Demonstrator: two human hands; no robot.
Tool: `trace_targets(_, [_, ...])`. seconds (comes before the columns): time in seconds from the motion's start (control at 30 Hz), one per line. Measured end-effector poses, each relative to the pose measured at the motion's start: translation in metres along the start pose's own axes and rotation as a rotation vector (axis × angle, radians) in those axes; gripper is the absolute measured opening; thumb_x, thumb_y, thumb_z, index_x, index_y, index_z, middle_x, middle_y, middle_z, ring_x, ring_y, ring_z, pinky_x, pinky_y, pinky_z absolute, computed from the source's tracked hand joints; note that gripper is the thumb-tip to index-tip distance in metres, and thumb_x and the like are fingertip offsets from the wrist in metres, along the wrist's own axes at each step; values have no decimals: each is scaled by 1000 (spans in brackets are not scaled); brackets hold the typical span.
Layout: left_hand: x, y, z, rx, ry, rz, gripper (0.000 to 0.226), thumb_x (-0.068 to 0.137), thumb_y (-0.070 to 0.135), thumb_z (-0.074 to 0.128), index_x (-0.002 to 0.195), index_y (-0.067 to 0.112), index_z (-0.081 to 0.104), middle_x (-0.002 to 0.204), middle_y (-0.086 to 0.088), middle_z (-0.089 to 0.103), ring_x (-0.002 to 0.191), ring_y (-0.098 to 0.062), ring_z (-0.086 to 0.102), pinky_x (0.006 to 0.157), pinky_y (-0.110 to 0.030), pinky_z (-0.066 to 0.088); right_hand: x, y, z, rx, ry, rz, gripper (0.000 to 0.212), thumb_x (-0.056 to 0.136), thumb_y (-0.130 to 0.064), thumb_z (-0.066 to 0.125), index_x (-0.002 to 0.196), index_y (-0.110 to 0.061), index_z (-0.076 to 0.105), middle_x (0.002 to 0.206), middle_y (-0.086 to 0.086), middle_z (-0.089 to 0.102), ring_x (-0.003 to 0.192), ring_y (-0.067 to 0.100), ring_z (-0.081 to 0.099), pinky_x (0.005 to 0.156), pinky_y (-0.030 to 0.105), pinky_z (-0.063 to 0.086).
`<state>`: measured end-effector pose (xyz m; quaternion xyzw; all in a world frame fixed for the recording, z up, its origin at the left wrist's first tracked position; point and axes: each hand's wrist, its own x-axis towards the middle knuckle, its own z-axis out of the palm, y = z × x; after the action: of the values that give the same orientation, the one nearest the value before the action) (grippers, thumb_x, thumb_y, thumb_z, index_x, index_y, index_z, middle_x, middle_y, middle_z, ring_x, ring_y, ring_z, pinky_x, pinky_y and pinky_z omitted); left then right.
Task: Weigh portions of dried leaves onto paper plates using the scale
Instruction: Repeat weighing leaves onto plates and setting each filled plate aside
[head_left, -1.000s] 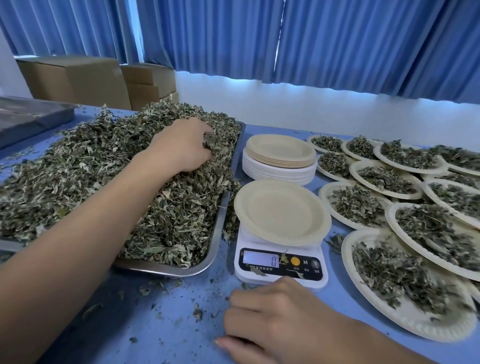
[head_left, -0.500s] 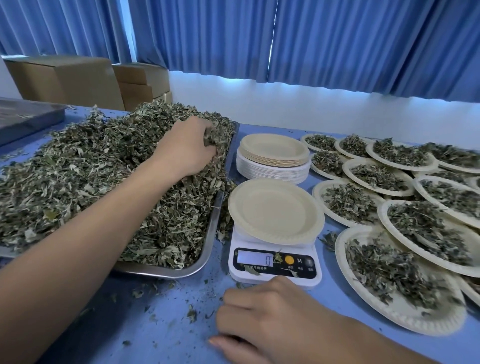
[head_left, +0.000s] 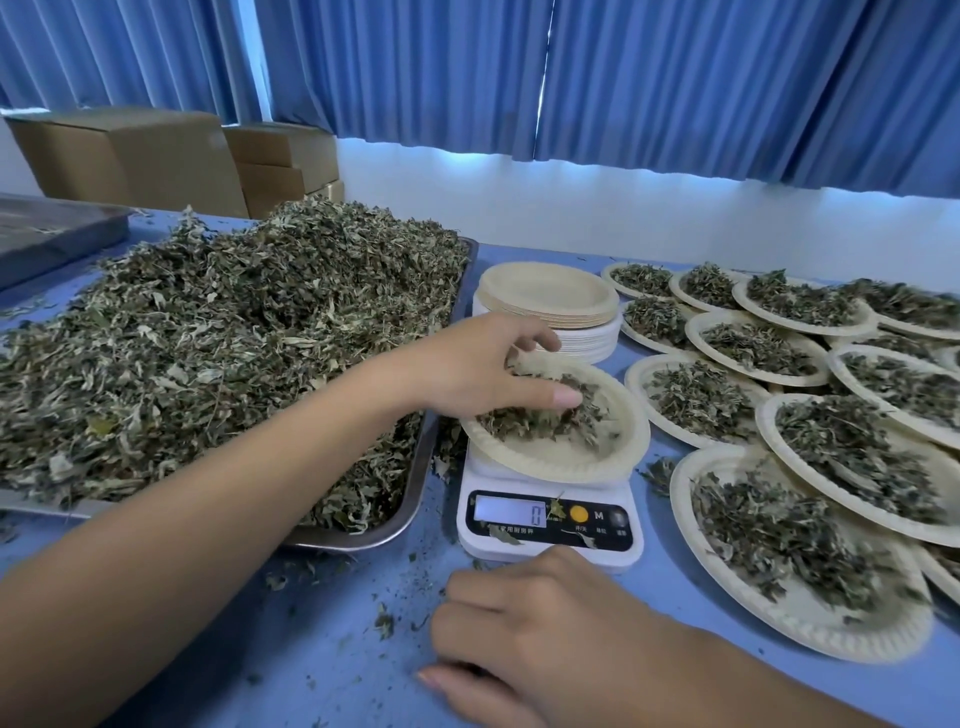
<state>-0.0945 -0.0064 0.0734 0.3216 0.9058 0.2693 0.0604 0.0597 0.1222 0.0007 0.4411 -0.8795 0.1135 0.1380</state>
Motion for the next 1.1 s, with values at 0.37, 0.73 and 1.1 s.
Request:
trace_targets(0.37, [-3,-48,-62,315,76,-264,31,100,38,57,124,20,65,112,7,59,99,-16,59,91,-33,47,-1,0,-1,-6,-22,-5,30,105,-40,52,79,-24,55,74,-8,39,59,14,30,49,33,36])
trace_targets(0.73, [-1,-61,-56,398,-42,-370,19,80,17,84,90,23,68,82,8,61,78,-16,59,73,-27,42,0,0,-1,8,-30,-4,30,105,-40,52,81,-23,57,75,-6,44,59,14,33,49,37,40])
trace_targets(1.1, [1,-60,-50,387,-71,-365,25,84,28,81,106,20,71,109,5,55,103,-21,55,95,-34,46,-1,2,2,21,-26,-35,29,105,-39,53,81,-23,56,75,-7,42,59,15,32,48,36,39])
